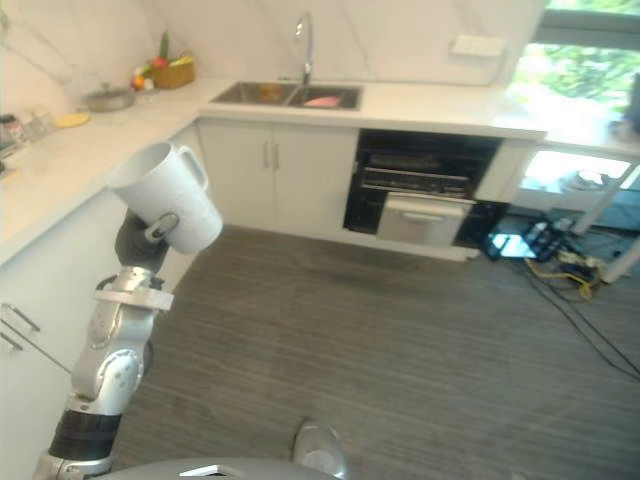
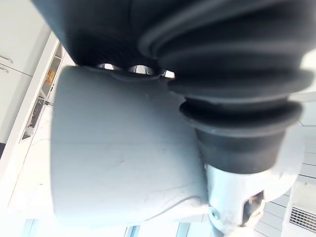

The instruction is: Walk over to the sink, pick up the cup, carry it to the dishwasher, place the cup inside the dishwasher, then close the dishwasher door

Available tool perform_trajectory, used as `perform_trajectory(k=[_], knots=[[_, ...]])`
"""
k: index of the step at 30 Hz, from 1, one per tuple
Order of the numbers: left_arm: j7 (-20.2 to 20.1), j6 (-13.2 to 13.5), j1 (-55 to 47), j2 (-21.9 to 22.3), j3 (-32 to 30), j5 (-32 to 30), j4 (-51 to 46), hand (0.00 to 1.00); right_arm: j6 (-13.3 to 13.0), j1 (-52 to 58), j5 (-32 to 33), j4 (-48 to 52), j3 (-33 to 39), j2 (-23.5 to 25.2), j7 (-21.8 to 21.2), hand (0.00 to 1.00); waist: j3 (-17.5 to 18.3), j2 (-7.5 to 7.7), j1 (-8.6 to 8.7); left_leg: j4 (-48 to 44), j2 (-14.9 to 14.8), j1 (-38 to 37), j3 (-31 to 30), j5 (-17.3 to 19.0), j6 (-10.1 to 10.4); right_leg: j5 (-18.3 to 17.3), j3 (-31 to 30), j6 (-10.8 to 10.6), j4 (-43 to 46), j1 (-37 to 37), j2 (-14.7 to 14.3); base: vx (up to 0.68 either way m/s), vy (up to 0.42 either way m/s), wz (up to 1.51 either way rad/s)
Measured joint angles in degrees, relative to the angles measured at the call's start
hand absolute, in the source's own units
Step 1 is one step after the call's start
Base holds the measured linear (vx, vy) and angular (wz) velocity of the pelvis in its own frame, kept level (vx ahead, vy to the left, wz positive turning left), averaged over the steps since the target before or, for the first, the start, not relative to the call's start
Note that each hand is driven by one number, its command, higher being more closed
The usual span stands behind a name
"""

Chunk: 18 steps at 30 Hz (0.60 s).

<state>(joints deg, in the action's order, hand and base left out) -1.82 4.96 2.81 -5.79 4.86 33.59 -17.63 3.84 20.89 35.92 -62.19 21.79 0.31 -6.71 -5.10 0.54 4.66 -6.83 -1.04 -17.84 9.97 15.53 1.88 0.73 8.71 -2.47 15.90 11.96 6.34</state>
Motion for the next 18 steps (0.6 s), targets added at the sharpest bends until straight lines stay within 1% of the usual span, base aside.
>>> perform_trajectory(k=[1,2,3,4,5,6,7,8,9,10,11,12,13,14,15,16,17,18], knots=[[0.01,0.03,-1.12,1.5,-0.09,-0.01,-0.74,1.0,0.2,0.31,-0.42,0.24,-0.95,-1.99,-0.63,0.0,0.58,-1.91,-1.53,-0.04,-2.39,-1.9,1.9,1.9,0.46,0.57,1.88,1.03,2.05,-0.13,-1.17,0.58,-0.206,-0.63],[-0.07,0.03,-1.48,1.91,-0.01,-0.02,-1.13,1.0,0.31,0.17,-0.41,0.41,-0.96,-2.56,-0.59,0.0,0.89,-2.36,-1.88,-0.09,-3.31,-2.5,2.32,2.39,0.47,0.27,2.18,2.39,3.35,0.11,-1.99,0.57,-0.201,-0.39],[-0.42,-0.04,-1.37,2.31,0.9,-0.03,-1.22,1.0,0.24,-0.65,-0.33,0.53,-1.15,-3.14,-0.24,0.0,1.17,-2.76,-1.53,-1.14,-4.84,-2.7,1.59,2.21,0.85,-2.79,2.85,3.36,6.03,0.3,-3.0,0.35,-0.163,0.08],[-0.96,-0.35,-0.98,2.23,1.95,-0.05,-1.22,1.0,0.09,-1.42,-0.19,0.6,-2.17,-3.05,-0.29,0.0,1.31,-2.3,-0.66,-3.66,-5.2,-2.16,0.12,1.49,1.01,-5.15,3.56,3.56,8.06,0.01,-2.59,0.39,-0.234,0.38],[-1.58,-0.81,-0.97,2.32,3.84,-0.05,-1.23,1.0,0.1,-1.45,0.33,0.71,-3.74,-2.99,-0.26,0.0,1.77,-1.14,-0.1,-8.56,-5.59,-0.46,-1.87,1.11,0.8,-7.87,4.75,3.65,9.79,-0.5,-2.0,0.36,-0.244,0.46],[-1.86,-1.23,-0.96,2.35,5.2,-0.08,-1.52,1.0,0.1,-1.54,0.54,0.76,-4.06,-2.93,-0.16,0.0,1.4,-0.79,-0.13,-15.24,-6.35,1.3,-2.55,0.99,0.79,-9.69,5.33,3.74,10.54,-1.9,-2.23,0.34,-0.241,0.3],[-2.11,-1.41,-1.06,2.46,6.19,-0.23,-1.92,1.0,0.05,-1.41,0.83,0.98,-4.38,-3.06,-0.04,0.0,1.05,-0.99,-0.64,-24.89,-7.6,4.65,-2.88,-0.27,2.85,-11.14,5.23,3.74,10.97,-3.31,-2.44,0.4,-0.186,0.07],[-2.15,-1.4,-1.12,2.91,7.0,-0.86,-2.31,1.0,-0.21,-0.81,0.52,2.49,-4.96,-3.57,0.67,0.0,0.72,-2.08,-1.24,-39.24,-9.74,11.17,-5.15,-6.46,7.22,-12.83,5.26,3.83,11.01,-5.69,-3.53,0.33,-0.087,-0.13],[-2.11,-1.38,-1.93,3.53,6.71,-1.36,-2.84,1.0,-0.54,-0.24,0.02,3.75,-5.67,-4.27,1.27,0.0,0.44,-2.69,-1.56,-48.15,-11.36,15.14,-5.97,-13.54,8.11,-13.88,4.71,4.06,10.39,-7.63,-4.45,0.42,-0.027,-0.21],[-2.07,-1.33,-2.78,4.0,6.32,-1.74,-3.39,1.0,-0.9,0.61,-0.46,5.19,-7.3,-5.19,1.32,0.0,0.46,-3.85,-1.66,-54.54,-12.83,18.37,-5.77,-14.06,7.36,-14.71,4.64,4.1,9.78,-9.74,-5.15,0.37,0.03,-0.28],[-2.06,-1.18,-4.0,4.05,6.13,-2.63,-3.99,1.0,-2.02,0.8,-1.83,6.51,-8.8,-5.97,2.06,0.0,0.4,-4.1,-1.58,-58.42,-13.9,22.06,-4.1,-11.56,4.42,-15.66,3.86,4.11,8.51,-12.59,-5.36,0.36,0.031,-0.26],[-2.05,-0.98,-4.71,4.05,5.98,-3.06,-4.26,1.0,-2.89,0.54,-2.95,7.32,-9.75,-6.38,2.65,0.0,0.42,-4.06,-1.71,-58.0,-13.96,23.84,-3.01,-9.47,2.64,-15.84,3.14,4.12,7.59,-13.81,-5.36,0.35,0.032,-0.49],[-2.01,-0.24,-5.75,3.9,5.55,-3.81,-4.21,1.0,-4.31,-1.44,-5.35,7.3,-11.13,-7.22,3.45,0.0,0.47,-3.93,-2.75,-53.39,-13.67,26.7,-0.97,-6.26,1.14,-15.75,1.0,4.26,5.59,-15.22,-5.25,0.35,0.069,-0.87],[-1.88,0.59,-6.62,3.28,4.88,-4.58,-4.23,1.0,-5.43,-2.93,-7.67,7.43,-12.25,-8.5,3.17,0.0,0.61,-3.44,-4.26,-43.53,-12.54,27.96,0.53,-4.14,0.74,-15.63,-1.16,4.37,3.81,-16.05,-4.48,0.36,0.107,-1.03],[-1.83,1.01,-7.11,2.79,4.22,-4.68,-4.23,1.0,-5.57,-4.03,-9.07,7.35,-12.42,-8.6,3.22,0.0,0.77,-3.0,-4.68,-36.89,-11.53,28.09,0.75,-3.65,0.67,-15.5,-2.42,4.14,3.01,-16.25,-4.02,0.38,0.157,-1.04],[-1.47,1.92,-7.72,1.45,3.23,-4.86,-4.19,1.0,-6.31,-5.83,-12.48,7.28,-13.2,-8.57,3.15,0.0,1.04,-2.34,-4.97,-21.04,-9.28,27.77,-0.29,-5.18,0.82,-14.98,-3.85,2.77,0.97,-17.02,-3.17,0.41,0.196,-0.76],[-1.47,2.73,-8.24,1.08,2.14,-5.28,-4.17,1.0,-6.89,-6.87,-16.44,7.32,-14.6,-8.62,3.34,0.0,1.06,-2.54,-4.71,-6.14,-8.07,27.75,-3.27,-9.2,1.54,-15.22,-5.04,1.69,-0.51,-17.81,-3.0,0.43,0.21,-0.58],[-1.46,3.04,-8.37,1.13,1.81,-5.45,-4.04,1.0,-7.05,-7.4,-18.23,7.24,-14.72,-8.78,3.87,0.0,1.04,-2.81,-4.67,-2.42,-7.81,28.73,-4.69,-11.29,2.19,-15.56,-5.4,0.91,-1.01,-18.18,-3.03,0.47,0.262,-0.48]])
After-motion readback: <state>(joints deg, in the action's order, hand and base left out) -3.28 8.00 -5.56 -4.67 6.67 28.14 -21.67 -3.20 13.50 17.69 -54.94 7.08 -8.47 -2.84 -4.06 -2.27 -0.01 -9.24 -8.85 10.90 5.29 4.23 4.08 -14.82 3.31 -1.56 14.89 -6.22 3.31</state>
